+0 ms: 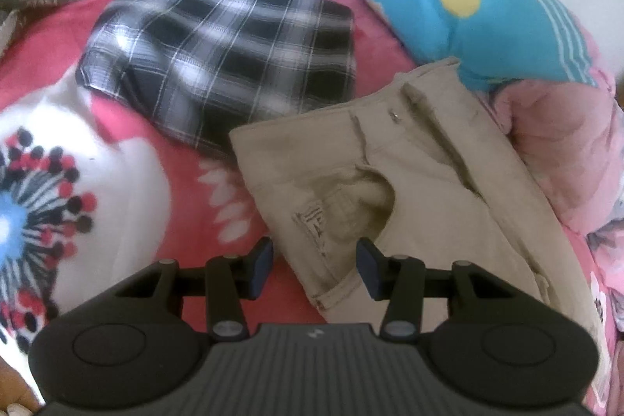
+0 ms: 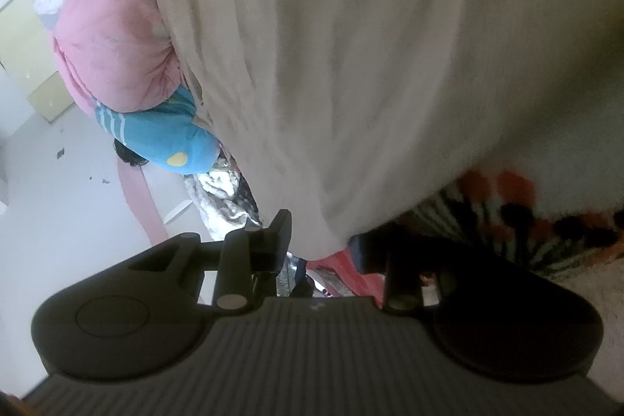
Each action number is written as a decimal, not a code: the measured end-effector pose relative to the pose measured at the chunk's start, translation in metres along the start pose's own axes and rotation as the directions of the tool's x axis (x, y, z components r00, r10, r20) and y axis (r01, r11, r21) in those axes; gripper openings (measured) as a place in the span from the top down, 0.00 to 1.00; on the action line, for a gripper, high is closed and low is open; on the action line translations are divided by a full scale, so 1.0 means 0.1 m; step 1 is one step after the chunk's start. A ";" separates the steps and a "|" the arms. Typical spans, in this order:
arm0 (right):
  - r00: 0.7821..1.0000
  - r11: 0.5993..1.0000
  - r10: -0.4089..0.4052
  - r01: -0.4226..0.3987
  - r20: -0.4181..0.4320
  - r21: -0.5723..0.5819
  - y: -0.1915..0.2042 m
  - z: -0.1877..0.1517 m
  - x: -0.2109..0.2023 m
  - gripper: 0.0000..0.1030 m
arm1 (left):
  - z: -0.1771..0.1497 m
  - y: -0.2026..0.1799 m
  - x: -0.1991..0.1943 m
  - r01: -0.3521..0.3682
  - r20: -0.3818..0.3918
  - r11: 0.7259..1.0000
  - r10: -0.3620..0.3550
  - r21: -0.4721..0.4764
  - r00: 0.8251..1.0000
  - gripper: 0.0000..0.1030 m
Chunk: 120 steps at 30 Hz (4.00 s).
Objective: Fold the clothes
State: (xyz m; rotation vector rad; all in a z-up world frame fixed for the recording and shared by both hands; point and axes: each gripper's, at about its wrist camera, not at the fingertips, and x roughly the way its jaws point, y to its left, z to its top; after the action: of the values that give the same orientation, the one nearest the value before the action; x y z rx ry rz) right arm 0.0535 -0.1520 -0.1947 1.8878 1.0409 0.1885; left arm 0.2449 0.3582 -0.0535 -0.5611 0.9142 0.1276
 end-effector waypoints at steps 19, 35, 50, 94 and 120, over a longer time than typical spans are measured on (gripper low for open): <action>0.988 0.982 0.152 -0.155 -0.035 -0.104 0.13 0.06 0.06 0.98 | 0.11 -0.25 -0.26 -0.012 0.092 1.000 0.013 -0.010 0.996 0.91; 0.948 0.833 0.314 -0.299 -0.048 -0.465 1.26 0.44 -0.09 0.98 | 0.51 -1.34 -0.37 -0.039 0.183 0.997 0.027 0.061 0.983 0.92; 0.917 0.806 0.396 -0.328 0.039 -0.493 1.76 1.38 -0.06 0.98 | 0.98 -2.42 0.62 -0.103 0.140 0.982 0.081 0.160 0.987 0.91; 0.883 0.757 0.459 -0.445 -0.096 -0.478 1.58 2.06 0.40 0.48 | -1.11 -1.37 -1.13 0.246 0.276 0.962 -0.206 -0.118 0.939 0.47; 0.851 -0.196 -0.510 -0.255 -0.124 -0.947 1.96 -2.03 3.84 0.74 | -0.76 0.70 -1.06 -0.041 0.543 0.947 0.218 -0.319 0.811 0.84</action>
State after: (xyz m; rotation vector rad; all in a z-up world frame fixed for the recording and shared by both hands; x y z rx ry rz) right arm 0.3033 0.2220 -0.0370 0.0520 0.8470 1.1106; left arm 0.1015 0.3922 -0.0357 -0.6836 0.3350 0.5404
